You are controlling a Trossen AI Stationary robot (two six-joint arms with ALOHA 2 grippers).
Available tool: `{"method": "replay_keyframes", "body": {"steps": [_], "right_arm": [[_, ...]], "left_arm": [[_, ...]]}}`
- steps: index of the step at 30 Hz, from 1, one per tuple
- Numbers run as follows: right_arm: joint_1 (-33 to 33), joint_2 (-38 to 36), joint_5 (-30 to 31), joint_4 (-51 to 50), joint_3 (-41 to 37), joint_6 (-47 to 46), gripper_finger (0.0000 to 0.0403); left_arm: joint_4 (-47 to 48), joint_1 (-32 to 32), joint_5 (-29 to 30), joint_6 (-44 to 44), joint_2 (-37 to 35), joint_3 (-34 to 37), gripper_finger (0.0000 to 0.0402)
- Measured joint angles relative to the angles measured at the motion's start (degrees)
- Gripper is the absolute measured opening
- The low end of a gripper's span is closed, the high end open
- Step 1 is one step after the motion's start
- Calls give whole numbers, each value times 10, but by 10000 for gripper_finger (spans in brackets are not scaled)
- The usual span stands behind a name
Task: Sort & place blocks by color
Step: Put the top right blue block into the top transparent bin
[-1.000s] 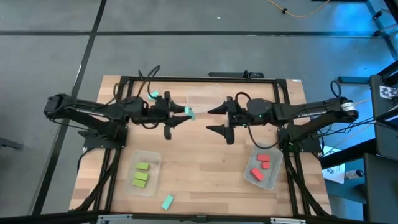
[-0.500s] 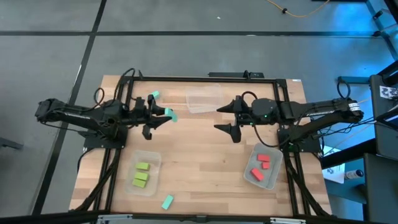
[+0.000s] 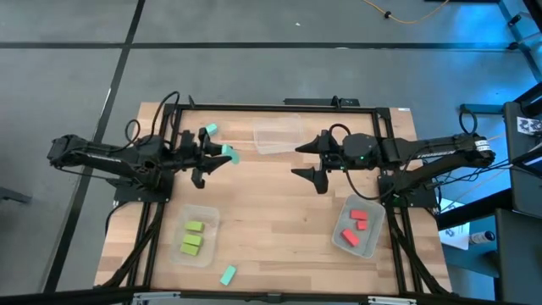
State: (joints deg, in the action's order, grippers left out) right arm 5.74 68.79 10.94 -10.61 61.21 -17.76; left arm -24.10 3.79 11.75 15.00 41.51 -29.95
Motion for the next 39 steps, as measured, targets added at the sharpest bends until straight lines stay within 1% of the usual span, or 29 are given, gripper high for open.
{"method": "replay_keyframes", "body": {"steps": [2,4,5,7,10,14,16,19,22,24,27,29,33,39], "right_arm": [[0,0,1,-1,0,2,365],[-3,-2,11,-3,0,2,365],[-5,-4,16,-3,0,-1,365],[-10,-8,23,-3,0,-4,365],[-17,-12,35,-2,0,-17,365],[-19,-12,38,1,0,-27,365],[-20,-12,43,1,0,-45,365],[-20,-12,45,1,0,-64,365],[-20,-12,46,0,0,-84,365],[-20,-10,57,1,0,-94,365],[-19,-9,85,-1,0,-96,365],[-20,-9,92,1,0,-93,365],[-20,-9,97,1,0,-94,365],[-20,-9,105,1,0,-98,365]], "left_arm": [[19,-2,30,11,13,-10,120],[76,-16,61,17,37,-39,120],[112,-29,69,22,53,-59,120],[180,-66,62,26,93,-102,120],[248,-137,3,26,171,-167,120],[302,-233,-81,3,294,-243,120],[323,-269,-104,-16,357,-281,120],[348,-305,-130,-42,447,-328,120],[350,-328,-143,-50,520,-365,120],[349,-337,-143,-50,561,-385,120],[353,-346,-143,-46,613,-402,120],[356,-350,-146,-35,639,-408,120],[357,-348,-156,-27,670,-409,120],[349,-336,-141,-52,677,-409,120]]}}
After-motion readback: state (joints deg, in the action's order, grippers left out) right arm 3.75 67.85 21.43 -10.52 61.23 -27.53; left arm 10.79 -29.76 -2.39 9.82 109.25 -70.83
